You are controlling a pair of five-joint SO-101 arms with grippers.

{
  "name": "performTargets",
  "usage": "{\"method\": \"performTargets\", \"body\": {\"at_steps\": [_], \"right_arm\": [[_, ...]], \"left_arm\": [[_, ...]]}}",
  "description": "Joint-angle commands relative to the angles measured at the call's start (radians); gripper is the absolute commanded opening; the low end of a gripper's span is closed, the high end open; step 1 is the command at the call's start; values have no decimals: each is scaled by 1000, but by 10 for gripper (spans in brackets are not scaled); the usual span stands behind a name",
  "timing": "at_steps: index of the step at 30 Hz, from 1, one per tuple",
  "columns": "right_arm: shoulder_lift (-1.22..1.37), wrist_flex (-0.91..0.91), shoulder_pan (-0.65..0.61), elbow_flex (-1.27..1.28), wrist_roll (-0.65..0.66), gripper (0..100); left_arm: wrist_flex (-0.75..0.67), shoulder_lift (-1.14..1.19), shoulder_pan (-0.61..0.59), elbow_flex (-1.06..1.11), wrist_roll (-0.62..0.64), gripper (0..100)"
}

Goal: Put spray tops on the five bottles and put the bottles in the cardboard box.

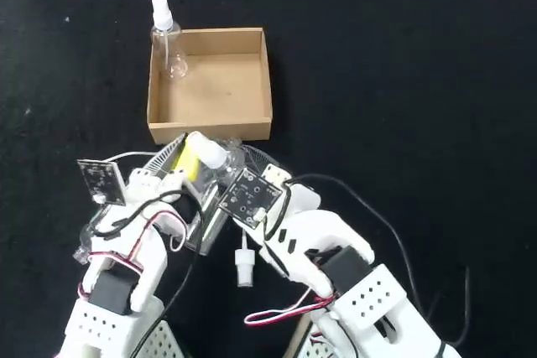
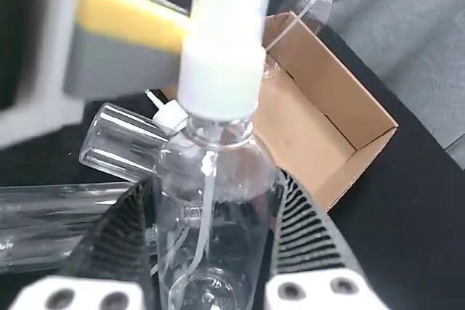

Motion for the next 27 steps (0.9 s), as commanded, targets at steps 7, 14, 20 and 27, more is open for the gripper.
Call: {"method": "performTargets", "body": {"at_steps": [7, 14, 20, 27], "right_arm": [[13, -25, -37, -71, 80, 28], [13, 94, -38, -127, 83, 28], [15, 101, -40, -128, 83, 28], [16, 109, -38, -127, 83, 28]], "left_arm": [[-20, -14, 45, -8, -71, 30], [-18, -15, 99, -8, -167, 29], [-17, -15, 131, -10, -192, 29], [109, -15, 171, -68, -216, 29]]}}
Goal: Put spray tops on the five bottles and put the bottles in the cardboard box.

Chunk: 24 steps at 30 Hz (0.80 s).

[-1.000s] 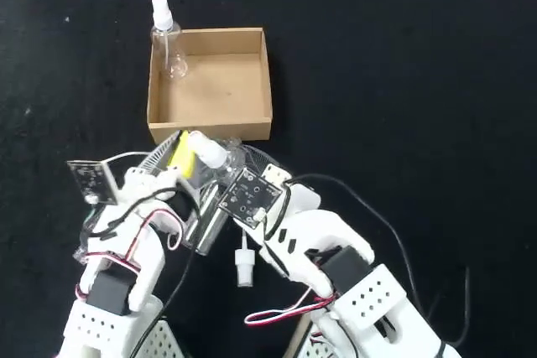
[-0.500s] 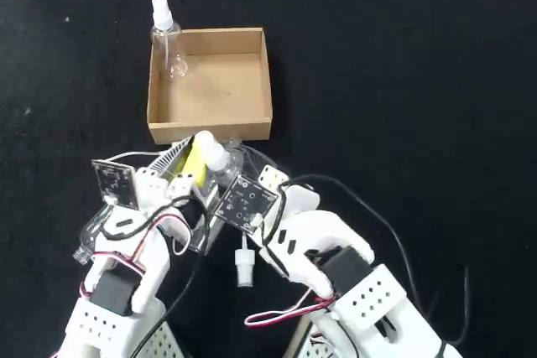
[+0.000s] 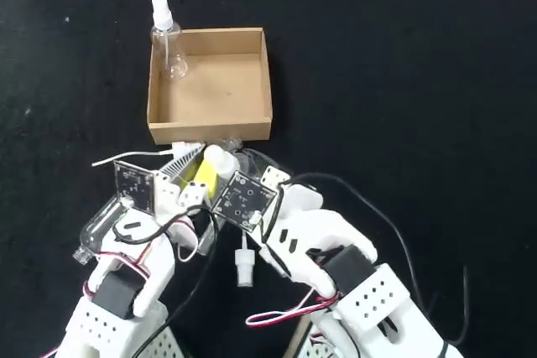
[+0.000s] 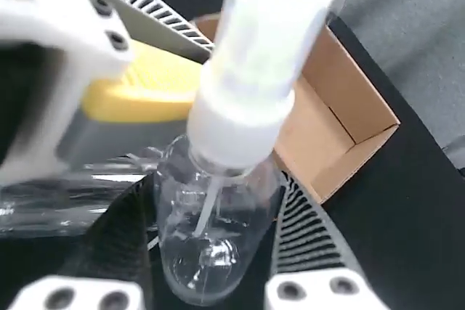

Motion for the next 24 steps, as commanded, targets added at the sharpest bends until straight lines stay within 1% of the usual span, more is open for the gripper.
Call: {"method": "performTargets", "body": {"at_steps": [1, 10, 15, 19, 24], "right_arm": [[16, 0, -26, -73, 12, 28], [15, -8, -23, -54, 11, 28], [5, -8, -17, -45, 3, 28], [4, -20, 51, -50, 0, 28], [4, -75, 124, -44, -103, 28]], "left_arm": [[61, -14, 44, -77, -14, 29], [63, -14, 30, -93, -6, 29], [68, -14, -42, -114, -5, 29], [68, -14, -90, -114, -5, 29], [66, -14, -159, -117, -5, 29]]}}
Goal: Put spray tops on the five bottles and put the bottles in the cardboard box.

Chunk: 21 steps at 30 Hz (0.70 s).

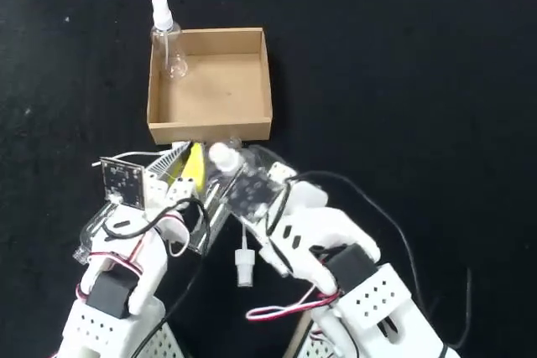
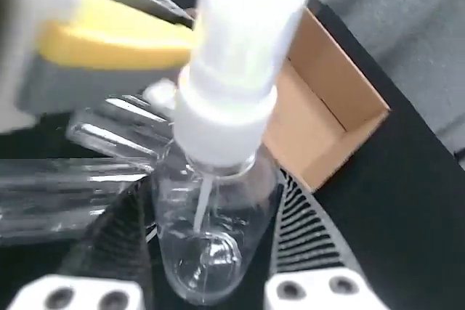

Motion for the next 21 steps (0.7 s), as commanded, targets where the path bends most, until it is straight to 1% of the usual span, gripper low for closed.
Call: {"method": "performTargets", "body": {"at_steps": [1, 4, 9, 15, 17, 21], "right_arm": [[4, -63, 64, -41, -58, 28], [4, -63, 84, -42, -69, 28], [4, -63, 97, -42, -69, 28], [4, -63, 97, -53, -87, 28], [4, -58, 97, -76, -115, 28], [7, -54, 98, -105, -124, 28]], "left_arm": [[0, -9, -71, -70, 0, 29], [-2, -8, -101, -54, -2, 29], [0, -8, -116, -1, -9, 29], [-8, -9, -216, 101, -2, 29], [-29, -9, -249, 117, 0, 29], [-41, -8, -312, 119, 0, 29]]}}
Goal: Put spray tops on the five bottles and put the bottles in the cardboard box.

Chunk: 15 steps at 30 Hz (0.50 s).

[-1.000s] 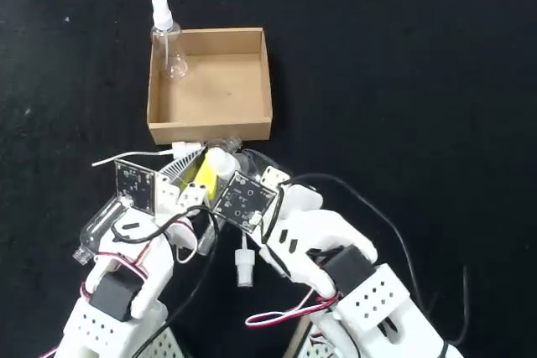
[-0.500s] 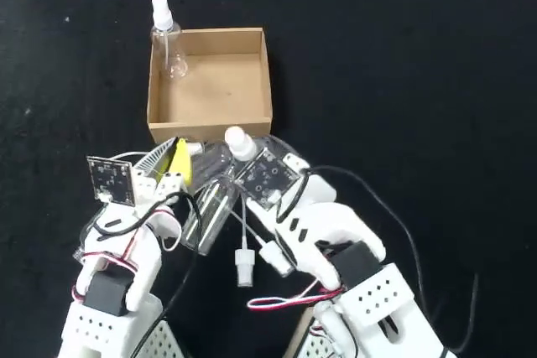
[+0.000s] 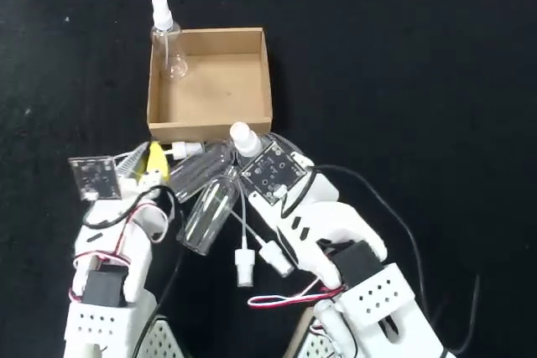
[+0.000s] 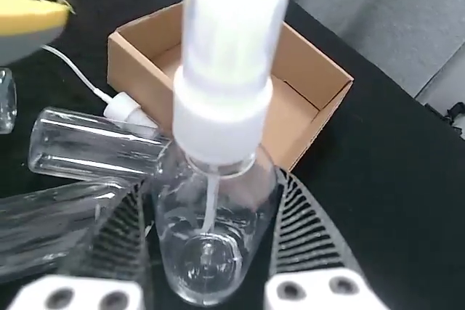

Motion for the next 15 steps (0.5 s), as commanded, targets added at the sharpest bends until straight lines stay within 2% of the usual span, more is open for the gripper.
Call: {"method": "performTargets", "body": {"at_steps": [1, 10, 15], "right_arm": [[7, -25, 31, -102, -9, 28], [5, 18, 138, -133, -6, 28], [5, 18, 143, -140, -8, 28]], "left_arm": [[-28, -9, -77, 25, 2, 29], [-23, -8, -166, 25, 2, 29], [-23, -6, -213, 25, 0, 29]]}}
